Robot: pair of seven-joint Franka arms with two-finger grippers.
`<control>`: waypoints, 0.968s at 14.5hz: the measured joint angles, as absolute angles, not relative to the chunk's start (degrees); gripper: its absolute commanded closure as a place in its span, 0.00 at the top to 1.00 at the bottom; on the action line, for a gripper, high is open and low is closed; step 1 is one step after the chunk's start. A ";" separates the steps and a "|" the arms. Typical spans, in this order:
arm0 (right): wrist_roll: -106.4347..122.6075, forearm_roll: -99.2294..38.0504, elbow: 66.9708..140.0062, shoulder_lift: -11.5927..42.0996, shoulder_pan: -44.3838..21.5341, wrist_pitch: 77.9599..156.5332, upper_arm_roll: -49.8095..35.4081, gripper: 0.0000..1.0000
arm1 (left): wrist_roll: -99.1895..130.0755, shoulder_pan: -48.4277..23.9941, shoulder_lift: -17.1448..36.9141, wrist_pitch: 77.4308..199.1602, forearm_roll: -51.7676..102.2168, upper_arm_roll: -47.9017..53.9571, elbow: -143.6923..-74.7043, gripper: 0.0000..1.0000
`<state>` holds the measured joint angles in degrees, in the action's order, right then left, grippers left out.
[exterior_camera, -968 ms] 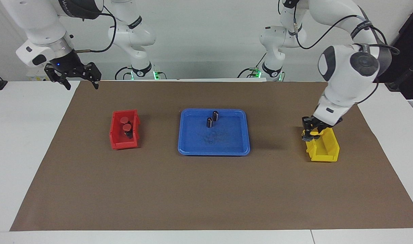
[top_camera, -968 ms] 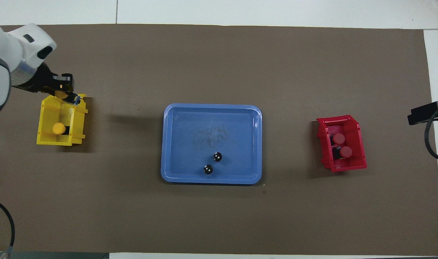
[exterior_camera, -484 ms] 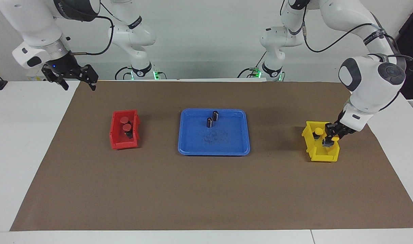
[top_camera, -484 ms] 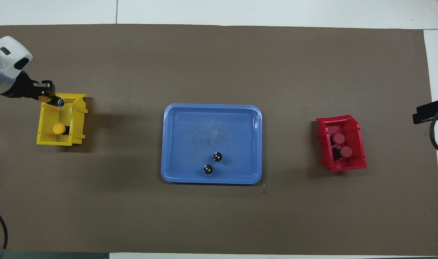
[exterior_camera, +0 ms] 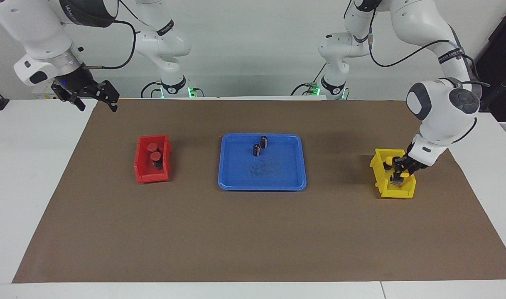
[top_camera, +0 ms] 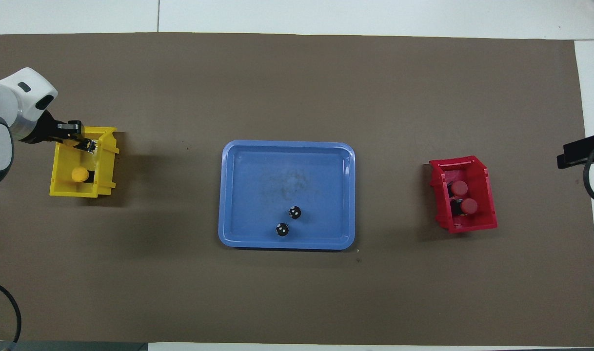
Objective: Sort red and yellow buttons by color
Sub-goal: 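Release the yellow button into the yellow bin and lift the left gripper away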
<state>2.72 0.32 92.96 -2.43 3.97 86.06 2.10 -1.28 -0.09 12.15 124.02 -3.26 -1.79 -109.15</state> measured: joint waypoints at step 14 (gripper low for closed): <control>2.67 0.30 93.22 -2.47 3.86 85.99 1.95 1.00 | -1.06 -1.03 7.99 106.95 -0.82 0.21 -96.68 1.00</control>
<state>2.67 0.30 93.22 -2.47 3.86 85.99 1.95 -1.06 -1.03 7.99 106.95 -0.82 0.21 -96.68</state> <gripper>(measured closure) 0.000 0.000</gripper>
